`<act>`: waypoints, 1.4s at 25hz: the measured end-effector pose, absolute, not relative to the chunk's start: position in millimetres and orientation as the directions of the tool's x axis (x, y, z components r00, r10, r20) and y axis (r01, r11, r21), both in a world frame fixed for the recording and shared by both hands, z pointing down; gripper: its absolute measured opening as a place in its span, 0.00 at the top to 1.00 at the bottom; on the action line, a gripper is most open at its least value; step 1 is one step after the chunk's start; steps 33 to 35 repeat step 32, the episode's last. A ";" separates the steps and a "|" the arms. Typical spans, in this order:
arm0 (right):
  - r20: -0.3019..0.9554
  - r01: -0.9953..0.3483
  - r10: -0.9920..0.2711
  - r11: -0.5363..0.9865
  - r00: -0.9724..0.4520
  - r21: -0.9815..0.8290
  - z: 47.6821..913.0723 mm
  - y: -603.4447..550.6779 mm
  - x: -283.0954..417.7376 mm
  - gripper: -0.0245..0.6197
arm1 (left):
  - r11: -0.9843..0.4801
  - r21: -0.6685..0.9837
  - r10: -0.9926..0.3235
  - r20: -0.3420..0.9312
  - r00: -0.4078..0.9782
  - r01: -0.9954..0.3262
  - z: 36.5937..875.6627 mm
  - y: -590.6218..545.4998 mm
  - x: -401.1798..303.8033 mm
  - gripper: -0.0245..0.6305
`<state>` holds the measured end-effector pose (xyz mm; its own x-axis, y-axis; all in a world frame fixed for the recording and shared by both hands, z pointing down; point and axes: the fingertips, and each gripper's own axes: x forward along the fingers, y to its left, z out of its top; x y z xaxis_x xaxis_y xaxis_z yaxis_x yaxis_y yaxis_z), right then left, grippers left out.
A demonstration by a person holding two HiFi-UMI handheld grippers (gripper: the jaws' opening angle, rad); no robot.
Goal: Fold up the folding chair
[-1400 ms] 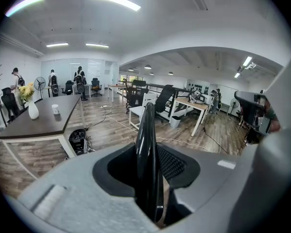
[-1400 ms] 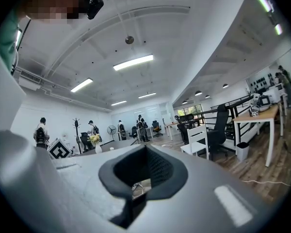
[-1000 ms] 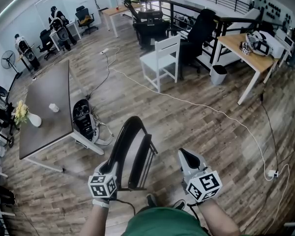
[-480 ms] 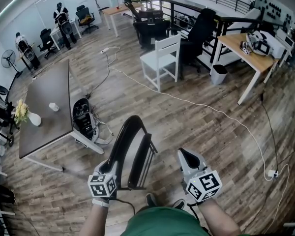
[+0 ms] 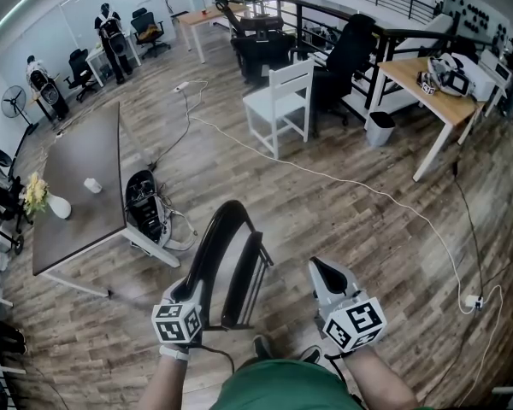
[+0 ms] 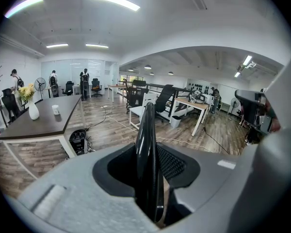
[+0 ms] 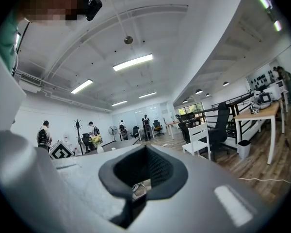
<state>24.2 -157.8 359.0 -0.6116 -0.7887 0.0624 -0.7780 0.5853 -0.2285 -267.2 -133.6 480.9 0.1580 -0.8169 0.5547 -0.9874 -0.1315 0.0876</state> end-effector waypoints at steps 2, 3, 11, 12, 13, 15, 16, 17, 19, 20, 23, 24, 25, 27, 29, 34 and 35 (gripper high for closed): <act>0.062 -0.778 -0.790 0.582 -0.610 -0.234 359.8 -159.5 25.1 0.96 | -0.131 0.088 -0.817 0.555 0.157 -0.988 481.5 -134.6 -267.5 0.74; 0.062 -0.779 -0.791 0.581 -0.609 -0.236 360.1 -159.9 25.6 0.96 | -0.130 0.088 -0.817 0.555 0.157 -0.988 481.7 -134.8 -267.4 0.74; 0.062 -0.782 -0.791 0.584 -0.608 -0.220 360.2 -158.1 23.9 0.96 | -0.129 0.085 -0.818 0.554 0.155 -0.988 481.8 -133.7 -268.0 0.74; 0.061 -0.782 -0.792 0.583 -0.608 -0.222 360.2 -157.8 23.5 0.96 | -0.129 0.086 -0.817 0.555 0.155 -0.988 482.1 -133.2 -268.3 0.74; 0.060 -0.782 -0.793 0.582 -0.607 -0.225 360.5 -157.8 23.4 0.96 | -0.130 0.086 -0.817 0.555 0.155 -0.988 482.5 -133.0 -268.6 0.74; 0.061 -0.783 -0.794 0.579 -0.605 -0.228 361.6 -158.3 23.4 0.96 | -0.130 0.085 -0.817 0.555 0.155 -0.988 482.8 -133.2 -269.3 0.74; 0.061 -0.783 -0.795 0.578 -0.604 -0.229 361.9 -158.7 23.6 0.96 | -0.130 0.084 -0.818 0.554 0.155 -0.988 482.6 -133.4 -269.5 0.74; 0.062 -0.784 -0.795 0.577 -0.604 -0.229 361.8 -159.2 24.0 0.96 | -0.129 0.084 -0.818 0.554 0.154 -0.988 482.3 -133.6 -269.5 0.74; 0.064 -0.784 -0.795 0.576 -0.603 -0.229 361.2 -159.9 24.9 0.96 | -0.129 0.084 -0.818 0.554 0.154 -0.988 481.4 -133.9 -269.2 0.74; 0.064 -0.785 -0.796 0.575 -0.602 -0.230 360.8 -160.3 25.4 0.96 | -0.130 0.084 -0.818 0.555 0.154 -0.988 481.0 -133.9 -268.8 0.74; 0.064 -0.786 -0.797 0.573 -0.600 -0.233 361.1 -161.4 26.2 0.96 | -0.129 0.084 -0.817 0.555 0.154 -0.988 481.0 -134.0 -268.0 0.74; 0.064 -0.786 -0.798 0.572 -0.600 -0.234 361.5 -161.8 26.0 0.96 | -0.129 0.084 -0.817 0.556 0.155 -0.988 481.2 -134.1 -268.1 0.74; 0.065 -0.786 -0.798 0.572 -0.600 -0.234 361.8 -162.2 25.7 0.96 | -0.130 0.085 -0.817 0.556 0.155 -0.988 481.3 -134.2 -268.2 0.74; 0.067 -0.787 -0.798 0.571 -0.599 -0.235 361.9 -162.3 25.3 0.96 | -0.130 0.087 -0.817 0.555 0.157 -0.988 481.0 -134.0 -268.1 0.74; 0.069 -0.787 -0.799 0.569 -0.598 -0.238 362.1 -162.1 24.9 0.96 | -0.132 0.090 -0.816 0.555 0.159 -0.987 480.6 -133.3 -267.9 0.74; 0.070 -0.787 -0.799 0.567 -0.597 -0.243 363.2 -162.1 23.9 0.96 | -0.133 0.092 -0.816 0.555 0.162 -0.987 480.3 -132.8 -268.3 0.74; 0.070 -0.787 -0.799 0.567 -0.597 -0.243 363.2 -162.1 23.9 0.96 | -0.133 0.092 -0.816 0.555 0.162 -0.987 480.3 -132.8 -268.3 0.74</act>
